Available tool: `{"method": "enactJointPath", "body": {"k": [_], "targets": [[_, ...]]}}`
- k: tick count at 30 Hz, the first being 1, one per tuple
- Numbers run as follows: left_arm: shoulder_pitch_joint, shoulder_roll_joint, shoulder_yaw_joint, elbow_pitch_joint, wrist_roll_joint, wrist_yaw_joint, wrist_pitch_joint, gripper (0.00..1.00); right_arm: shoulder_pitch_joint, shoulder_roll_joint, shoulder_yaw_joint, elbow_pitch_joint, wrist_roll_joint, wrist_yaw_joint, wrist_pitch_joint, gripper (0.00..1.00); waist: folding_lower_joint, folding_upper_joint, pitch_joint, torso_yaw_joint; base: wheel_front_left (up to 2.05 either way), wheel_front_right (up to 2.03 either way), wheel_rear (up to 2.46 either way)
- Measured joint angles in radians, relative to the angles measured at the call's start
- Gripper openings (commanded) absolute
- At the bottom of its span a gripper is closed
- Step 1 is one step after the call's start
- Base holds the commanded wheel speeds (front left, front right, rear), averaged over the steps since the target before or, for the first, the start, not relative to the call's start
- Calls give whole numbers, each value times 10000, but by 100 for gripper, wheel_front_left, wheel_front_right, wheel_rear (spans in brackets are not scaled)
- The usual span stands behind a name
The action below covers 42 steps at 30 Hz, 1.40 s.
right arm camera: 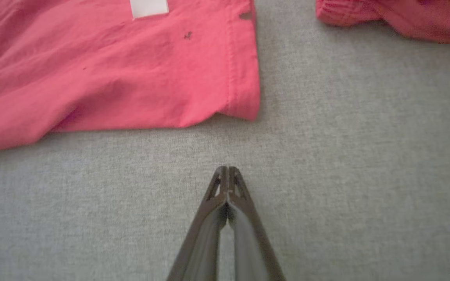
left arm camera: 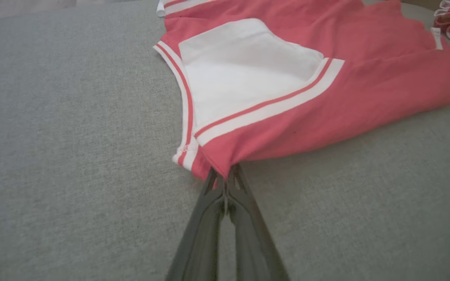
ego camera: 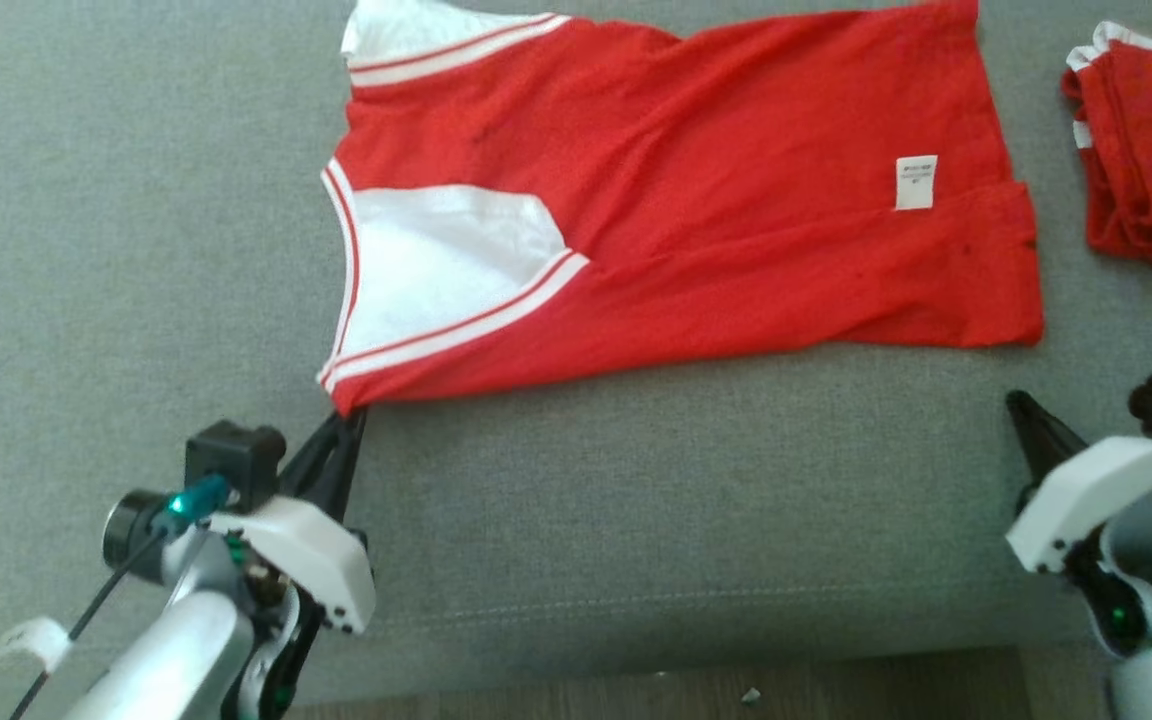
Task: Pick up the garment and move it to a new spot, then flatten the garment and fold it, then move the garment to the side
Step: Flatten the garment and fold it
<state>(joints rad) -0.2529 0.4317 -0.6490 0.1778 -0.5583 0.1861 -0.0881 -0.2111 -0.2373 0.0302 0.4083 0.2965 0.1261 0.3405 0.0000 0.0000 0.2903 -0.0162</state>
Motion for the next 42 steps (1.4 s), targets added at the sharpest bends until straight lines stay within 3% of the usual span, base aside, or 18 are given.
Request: {"method": "enactJointPath", "body": {"k": [4, 9, 10, 11, 24, 25, 26, 33, 42], "targets": [[508, 261, -12, -709, -65, 151, 263, 0, 560, -366, -65, -740, 387, 0, 263, 0, 0, 0, -166, 58, 0, 0, 0], [668, 414, -40, -963, -117, 334, 364, 0, 636, -336, -209, -986, 736, 0, 242, 0, 0, 0, -316, 91, 0, 0, 0], [668, 418, -48, -982, -105, 341, 410, 0, 581, -297, -320, -949, 732, 0, 150, 19, 0, 0, -324, 91, 0, 0, 0], [668, 435, -71, -968, -65, 337, 426, 0, 490, -278, -435, -836, 686, 0, 46, 100, 0, 0, -321, 89, 0, 0, 0], [136, 437, -186, -807, 113, 245, 424, 0, -2116, -65, -146, 2199, 251, 0, -617, 100, 0, 0, 257, 307, 0, 0, 0], [136, 437, -186, -807, 113, 245, 424, 0, -2116, -65, -146, 2199, 251, 0, -617, 78, 0, 0, 257, 307, 0, 0, 0], [68, 399, -211, -779, 113, 238, 422, 0, -2332, -203, 25, 2437, 282, 0, -694, 0, 0, 0, 331, 375, 0, 0, 0], [18, 347, -226, -752, 109, 159, 201, 0, -2381, -554, 550, 2673, 844, 0, -1062, 0, 0, 0, 264, 477, 0, 0, 0], [882, 905, -125, -1693, -441, 244, 579, 0, -626, -1001, 658, 1484, 1509, 4, -886, 0, 0, 0, -59, 258, 0, 0, 0]]}}
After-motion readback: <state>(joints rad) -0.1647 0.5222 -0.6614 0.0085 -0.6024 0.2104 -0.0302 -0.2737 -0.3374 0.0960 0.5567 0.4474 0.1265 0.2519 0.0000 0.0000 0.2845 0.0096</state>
